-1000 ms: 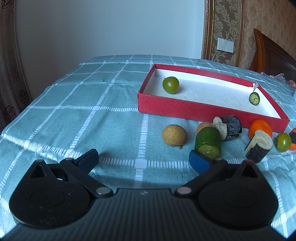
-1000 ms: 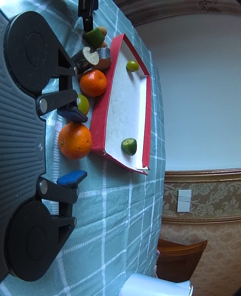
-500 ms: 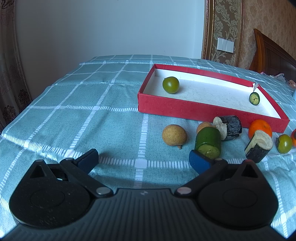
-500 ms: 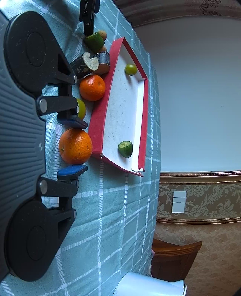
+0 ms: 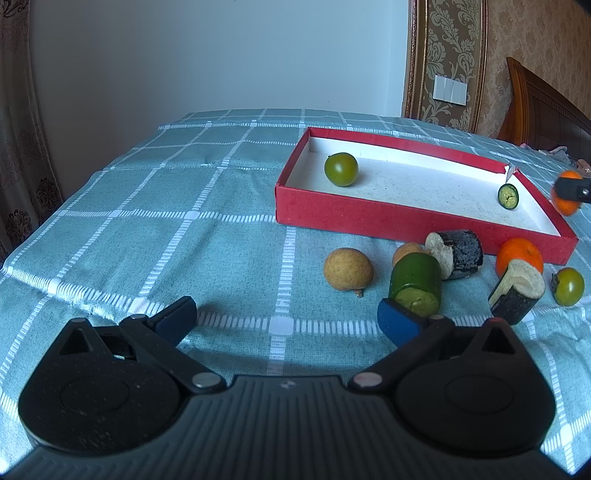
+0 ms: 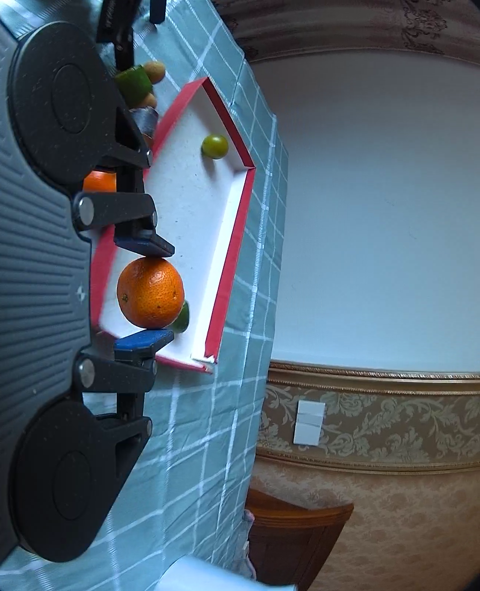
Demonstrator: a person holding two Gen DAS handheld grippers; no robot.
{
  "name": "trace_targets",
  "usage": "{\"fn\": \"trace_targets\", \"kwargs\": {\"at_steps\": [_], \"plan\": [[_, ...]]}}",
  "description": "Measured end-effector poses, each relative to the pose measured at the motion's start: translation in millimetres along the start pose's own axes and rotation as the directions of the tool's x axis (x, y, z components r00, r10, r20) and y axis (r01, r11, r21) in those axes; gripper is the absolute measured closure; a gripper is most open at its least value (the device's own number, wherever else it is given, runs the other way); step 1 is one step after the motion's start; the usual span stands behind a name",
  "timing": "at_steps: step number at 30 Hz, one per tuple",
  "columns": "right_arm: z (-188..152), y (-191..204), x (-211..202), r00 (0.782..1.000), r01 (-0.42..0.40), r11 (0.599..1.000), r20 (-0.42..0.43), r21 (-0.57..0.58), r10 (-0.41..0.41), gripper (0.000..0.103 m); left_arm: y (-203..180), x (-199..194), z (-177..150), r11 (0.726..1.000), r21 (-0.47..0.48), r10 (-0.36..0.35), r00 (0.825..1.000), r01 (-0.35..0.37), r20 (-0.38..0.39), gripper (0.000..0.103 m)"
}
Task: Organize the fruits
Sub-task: 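Carry the mandarin into the tray and open the right gripper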
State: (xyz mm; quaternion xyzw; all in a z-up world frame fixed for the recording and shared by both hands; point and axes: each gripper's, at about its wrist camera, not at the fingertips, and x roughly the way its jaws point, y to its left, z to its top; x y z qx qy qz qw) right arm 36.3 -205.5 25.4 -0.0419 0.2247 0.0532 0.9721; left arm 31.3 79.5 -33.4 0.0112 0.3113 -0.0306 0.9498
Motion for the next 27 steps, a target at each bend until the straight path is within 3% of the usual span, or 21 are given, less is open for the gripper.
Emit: {"fn": "trace_targets", "kwargs": {"at_steps": [13, 27], "plan": [[18, 27, 106, 0.986, 0.000, 0.994, -0.164, -0.105, -0.017, 0.061, 0, 0, 0, 1.000, 0.000, 0.000, 1.000, 0.000, 0.000, 0.000], [28, 42, 123, 0.985, -0.005, 0.980, -0.168, -0.197, -0.029, 0.061, 0, 0, 0, 1.000, 0.000, 0.000, 1.000, 0.000, 0.000, 0.000]]}}
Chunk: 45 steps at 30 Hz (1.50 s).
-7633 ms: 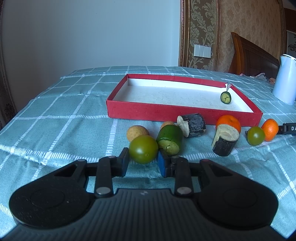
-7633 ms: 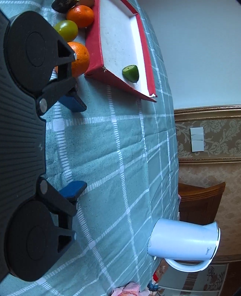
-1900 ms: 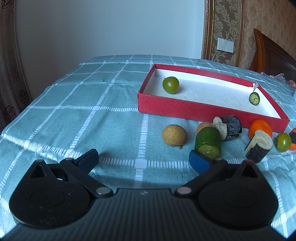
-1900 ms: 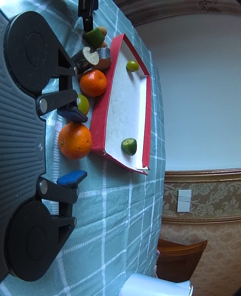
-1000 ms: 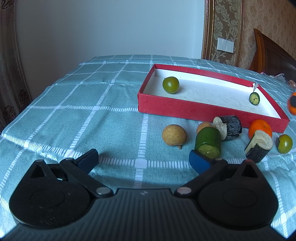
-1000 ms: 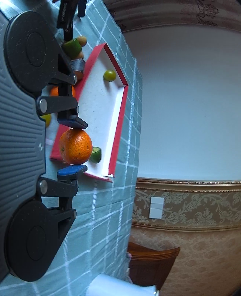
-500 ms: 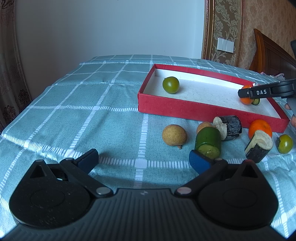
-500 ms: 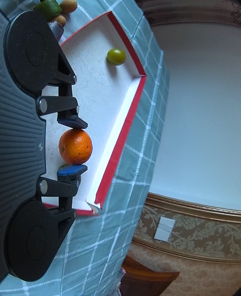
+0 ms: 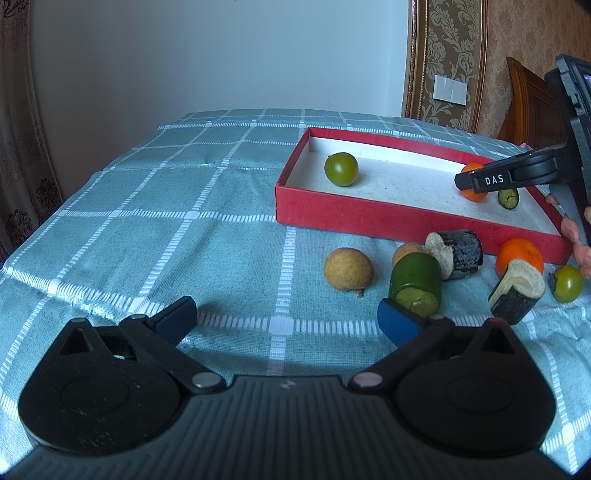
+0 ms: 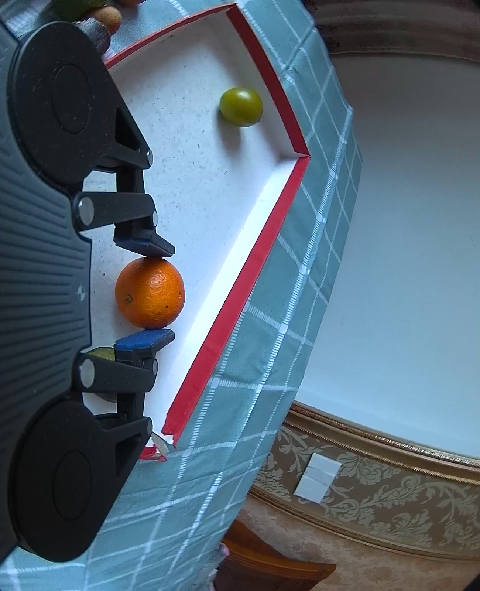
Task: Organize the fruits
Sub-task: 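Carry the mandarin into the tray and open the right gripper, then grasp the brown round fruit with the left gripper while the right gripper withdraws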
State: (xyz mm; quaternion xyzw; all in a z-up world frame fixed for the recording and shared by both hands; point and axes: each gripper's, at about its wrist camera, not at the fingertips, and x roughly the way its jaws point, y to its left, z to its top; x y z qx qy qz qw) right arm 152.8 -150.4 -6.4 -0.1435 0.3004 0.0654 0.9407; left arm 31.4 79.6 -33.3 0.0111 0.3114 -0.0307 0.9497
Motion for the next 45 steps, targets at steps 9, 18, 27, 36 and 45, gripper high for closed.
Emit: {"fn": "trace_targets", "kwargs": {"at_steps": [9, 18, 27, 36, 45], "plan": [[0, 12, 4, 0.999, 0.047, 0.994, -0.023, -0.101, -0.049, 0.060, 0, 1, 0, 1.000, 0.002, 0.001, 1.000, -0.001, -0.001, 0.000], [-12, -11, -25, 0.999, 0.030, 0.999, 0.032, 0.021, -0.031, 0.034, 0, 1, 0, 1.000, 0.002, 0.001, 1.000, -0.001, -0.001, 0.000], [-69, -50, -92, 0.984, 0.097, 0.976, 0.126, 0.194, -0.123, 0.032, 0, 1, 0, 1.000, 0.001, -0.002, 1.000, 0.002, 0.001, 0.000], [-111, -86, -101, 0.982, 0.141, 0.941, 0.077, 0.307, -0.172, 0.030, -3, -11, -4, 0.999, 0.024, -0.050, 0.997, 0.049, 0.063, 0.000], [-118, -83, -96, 0.988, 0.131, 0.944, 0.043, 0.304, -0.151, 0.030, -4, 0, 11, 0.999, -0.002, -0.041, 0.999, 0.041, 0.026, 0.011]]}}
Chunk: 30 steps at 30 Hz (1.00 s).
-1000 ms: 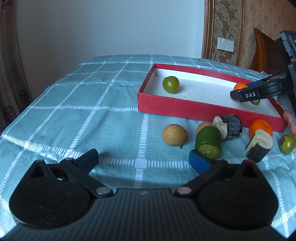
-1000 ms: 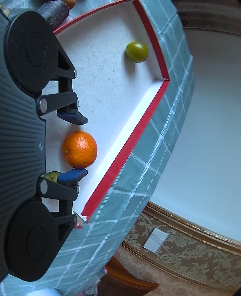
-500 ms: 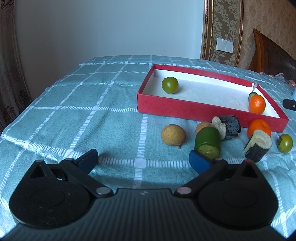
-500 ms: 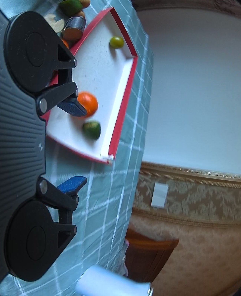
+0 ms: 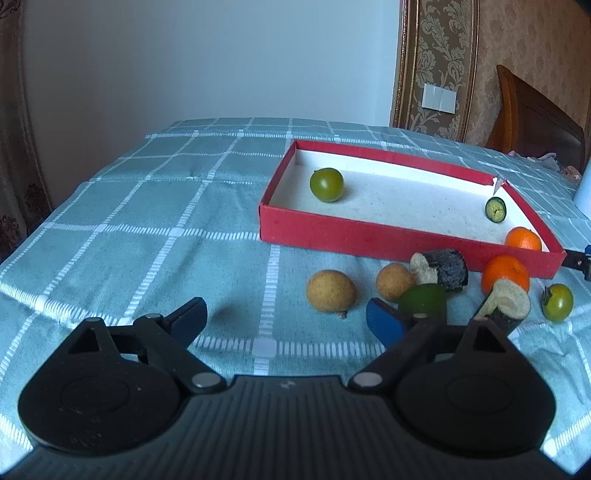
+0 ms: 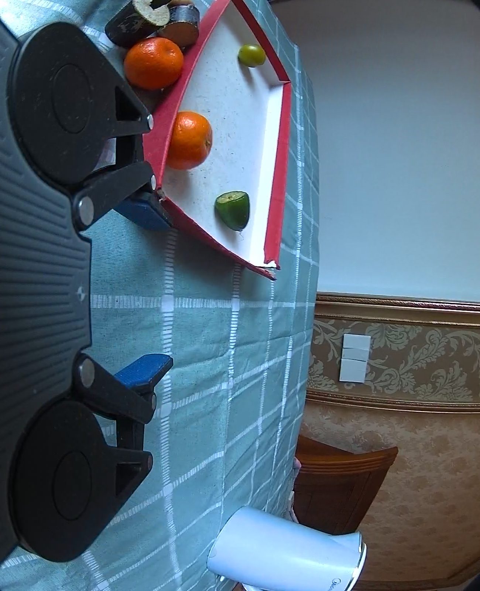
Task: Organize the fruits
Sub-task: 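Grasp the brown round fruit with the left gripper while the right gripper withdraws, then carry the brown fruit into the tray and open the left gripper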
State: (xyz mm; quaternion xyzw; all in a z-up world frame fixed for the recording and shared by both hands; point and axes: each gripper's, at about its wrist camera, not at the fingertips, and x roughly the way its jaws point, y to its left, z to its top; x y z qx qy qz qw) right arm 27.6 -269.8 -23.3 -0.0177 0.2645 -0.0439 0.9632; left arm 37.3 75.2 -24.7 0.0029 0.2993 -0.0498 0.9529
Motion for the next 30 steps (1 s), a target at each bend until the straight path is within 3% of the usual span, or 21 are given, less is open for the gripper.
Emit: {"fn": "trace_targets", "kwargs": {"at_steps": [5, 6, 7, 9, 14, 25, 27, 30], "plan": [[0, -1, -1, 1.000, 0.000, 1.000, 0.002, 0.006, 0.000, 0.029, -9, 10, 5, 0.999, 0.032, 0.019, 1.000, -0.019, -0.003, 0.018], [0, -2, -1, 1.000, -0.001, 1.000, -0.002, 0.010, 0.001, 0.029, -10, 13, 5, 0.999, 0.032, 0.011, 1.000, -0.011, -0.016, 0.028], [-1, -3, -1, 1.000, -0.002, 1.000, -0.005, 0.015, 0.002, 0.029, -10, 13, 5, 0.999, 0.032, 0.003, 1.000, -0.003, -0.015, 0.029], [-1, -4, -2, 1.000, 0.000, 1.000, -0.004, 0.025, 0.000, 0.029, -12, 13, 6, 0.999, 0.043, -0.014, 1.000, 0.014, -0.006, 0.052], [-3, -9, -4, 1.000, 0.004, 0.999, -0.009, 0.049, -0.004, 0.029, -19, 11, 6, 0.995, 0.078, -0.056, 0.998, 0.056, 0.003, 0.075], [-12, -22, -13, 0.997, -0.052, 0.992, -0.044, 0.113, 0.057, 0.029, -16, 7, 6, 0.997, 0.064, -0.049, 0.999, 0.048, 0.010, 0.075], [-15, -21, -13, 0.994, -0.051, 0.993, -0.089, 0.111, 0.061, 0.030, -17, 5, 7, 0.997, 0.068, -0.049, 0.999, 0.048, 0.009, 0.075], [-18, -14, -18, 0.995, -0.043, 0.997, -0.087, 0.065, 0.048, 0.029, -16, 2, 12, 0.997, 0.057, -0.061, 0.998, 0.060, 0.013, 0.075]]}}
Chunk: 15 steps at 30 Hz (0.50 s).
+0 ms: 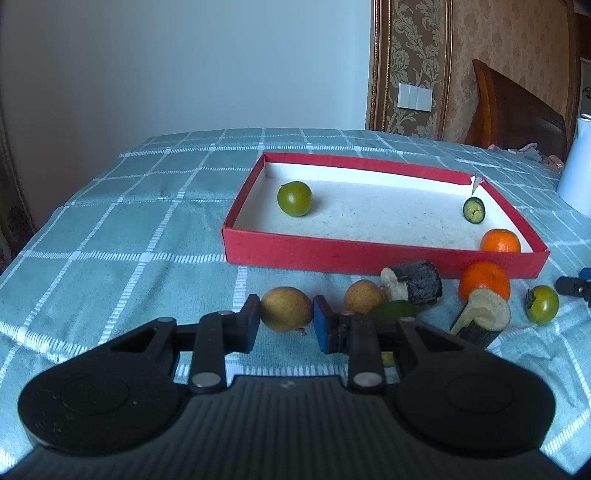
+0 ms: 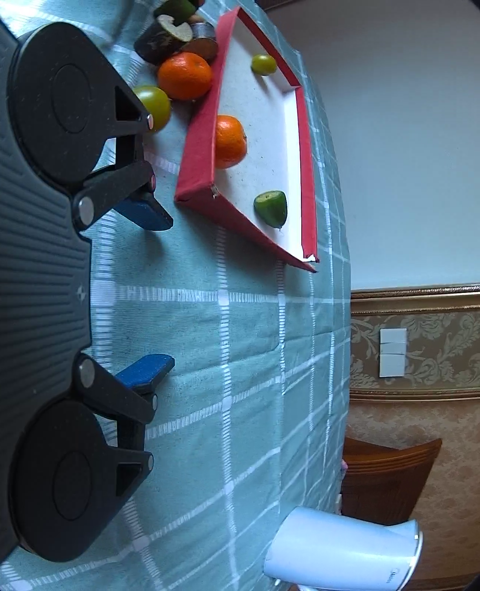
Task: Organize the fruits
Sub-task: 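Carry the brown fruit into the tray and open the left gripper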
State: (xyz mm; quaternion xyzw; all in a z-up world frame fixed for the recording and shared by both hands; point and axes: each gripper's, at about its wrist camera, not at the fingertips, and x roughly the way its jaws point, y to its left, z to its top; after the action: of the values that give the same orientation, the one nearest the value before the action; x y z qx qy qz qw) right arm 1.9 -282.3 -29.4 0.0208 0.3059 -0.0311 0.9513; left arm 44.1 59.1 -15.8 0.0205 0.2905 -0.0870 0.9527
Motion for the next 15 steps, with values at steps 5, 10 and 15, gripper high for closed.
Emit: {"fn": "trace_targets", "kwargs": {"at_steps": [5, 10, 15], "plan": [[-2, 7, 0, 1.000, 0.027, 0.999, -0.004, -0.043, -0.027, 0.025, -1, -4, 16, 0.999, -0.009, -0.035, 0.999, 0.035, 0.012, 0.075], [0, -4, 2, 1.000, 0.016, 1.000, -0.023, 0.017, -0.015, 0.016, -10, 0, 40, 0.999, 0.030, -0.039, 0.999, 0.038, 0.037, 0.075], [0, -2, 3, 0.999, 0.021, 1.000, -0.025, 0.009, -0.021, 0.016, -20, 24, 65, 0.998, 0.052, -0.048, 0.999, 0.047, 0.023, 0.075]]}}
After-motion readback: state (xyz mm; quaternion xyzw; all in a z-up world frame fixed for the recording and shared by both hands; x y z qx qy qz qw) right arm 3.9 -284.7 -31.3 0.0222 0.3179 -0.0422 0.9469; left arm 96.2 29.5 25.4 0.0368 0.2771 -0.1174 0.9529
